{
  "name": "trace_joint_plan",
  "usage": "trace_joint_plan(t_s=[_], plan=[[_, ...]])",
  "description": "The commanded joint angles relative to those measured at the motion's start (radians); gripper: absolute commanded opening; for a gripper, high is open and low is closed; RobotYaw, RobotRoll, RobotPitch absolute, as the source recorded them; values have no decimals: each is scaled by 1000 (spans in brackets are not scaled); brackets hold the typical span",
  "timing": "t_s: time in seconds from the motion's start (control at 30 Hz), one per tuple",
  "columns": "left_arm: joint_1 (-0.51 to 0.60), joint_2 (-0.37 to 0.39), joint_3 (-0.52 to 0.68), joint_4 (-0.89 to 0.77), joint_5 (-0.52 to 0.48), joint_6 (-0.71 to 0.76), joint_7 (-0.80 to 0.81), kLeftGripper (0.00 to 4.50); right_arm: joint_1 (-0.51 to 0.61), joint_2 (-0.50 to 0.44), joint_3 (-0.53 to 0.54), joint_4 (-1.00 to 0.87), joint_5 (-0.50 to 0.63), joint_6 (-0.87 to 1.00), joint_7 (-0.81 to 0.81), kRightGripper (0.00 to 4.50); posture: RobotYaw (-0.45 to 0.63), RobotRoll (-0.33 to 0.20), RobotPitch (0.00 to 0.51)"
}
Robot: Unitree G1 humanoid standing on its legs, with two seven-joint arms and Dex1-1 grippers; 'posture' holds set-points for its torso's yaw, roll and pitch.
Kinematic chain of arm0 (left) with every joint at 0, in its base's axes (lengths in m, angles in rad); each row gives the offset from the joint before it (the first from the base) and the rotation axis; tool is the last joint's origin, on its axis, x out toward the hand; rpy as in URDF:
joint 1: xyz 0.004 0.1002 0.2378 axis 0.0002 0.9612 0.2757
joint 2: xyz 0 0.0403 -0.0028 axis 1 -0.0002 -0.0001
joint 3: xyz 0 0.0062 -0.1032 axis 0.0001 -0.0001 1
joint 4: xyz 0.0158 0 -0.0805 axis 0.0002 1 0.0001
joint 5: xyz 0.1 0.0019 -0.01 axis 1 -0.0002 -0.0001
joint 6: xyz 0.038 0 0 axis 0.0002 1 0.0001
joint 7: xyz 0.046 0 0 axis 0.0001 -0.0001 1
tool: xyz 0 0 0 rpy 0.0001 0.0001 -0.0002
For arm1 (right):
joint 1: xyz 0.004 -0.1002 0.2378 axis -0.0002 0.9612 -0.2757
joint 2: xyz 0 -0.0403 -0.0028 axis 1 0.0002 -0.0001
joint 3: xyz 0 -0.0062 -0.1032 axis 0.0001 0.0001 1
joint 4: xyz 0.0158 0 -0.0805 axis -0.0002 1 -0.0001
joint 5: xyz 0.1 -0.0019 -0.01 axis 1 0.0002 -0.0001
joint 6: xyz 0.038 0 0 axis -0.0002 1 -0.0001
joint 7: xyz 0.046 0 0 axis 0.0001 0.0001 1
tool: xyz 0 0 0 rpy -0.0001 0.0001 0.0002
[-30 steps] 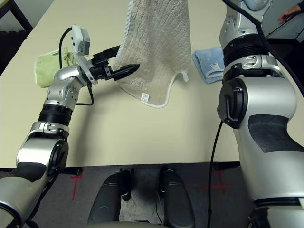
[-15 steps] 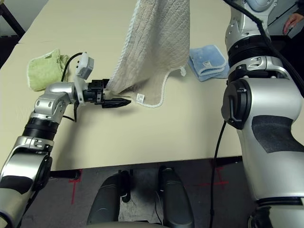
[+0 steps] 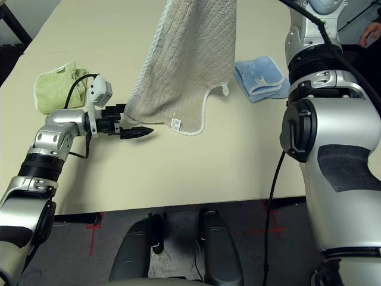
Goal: Fold the towel and set it aside.
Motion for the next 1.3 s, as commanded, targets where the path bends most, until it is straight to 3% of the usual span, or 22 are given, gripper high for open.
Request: trace_joint_plan(t_s=[0.03,0.47,0.57,0.9,0.93,1.3], plan=[[22,16,24,-19,-7,17,11,4500,-6,-6,0,2,-1,-1,-5,25,26,0,216],[55,40,61,-57,-17,97,37,4500,-4,-4,0,5,1,1,0,25,28,0,216],[54,40,66,-56,-18,110,59,3899,-5,-3,-1,5,2,1,2,0,28,0,215],[68,45,82,-82,-29,199,116,234,-5,-2,0,5,2,2,4,0,31,0,215],[68,45,82,-83,-30,202,118,20,-4,-2,0,6,2,2,4,0,31,0,216],[77,132,54,-106,0,233,82,20,18,-25,2,28,-16,25,-24,0,34,0,212]])
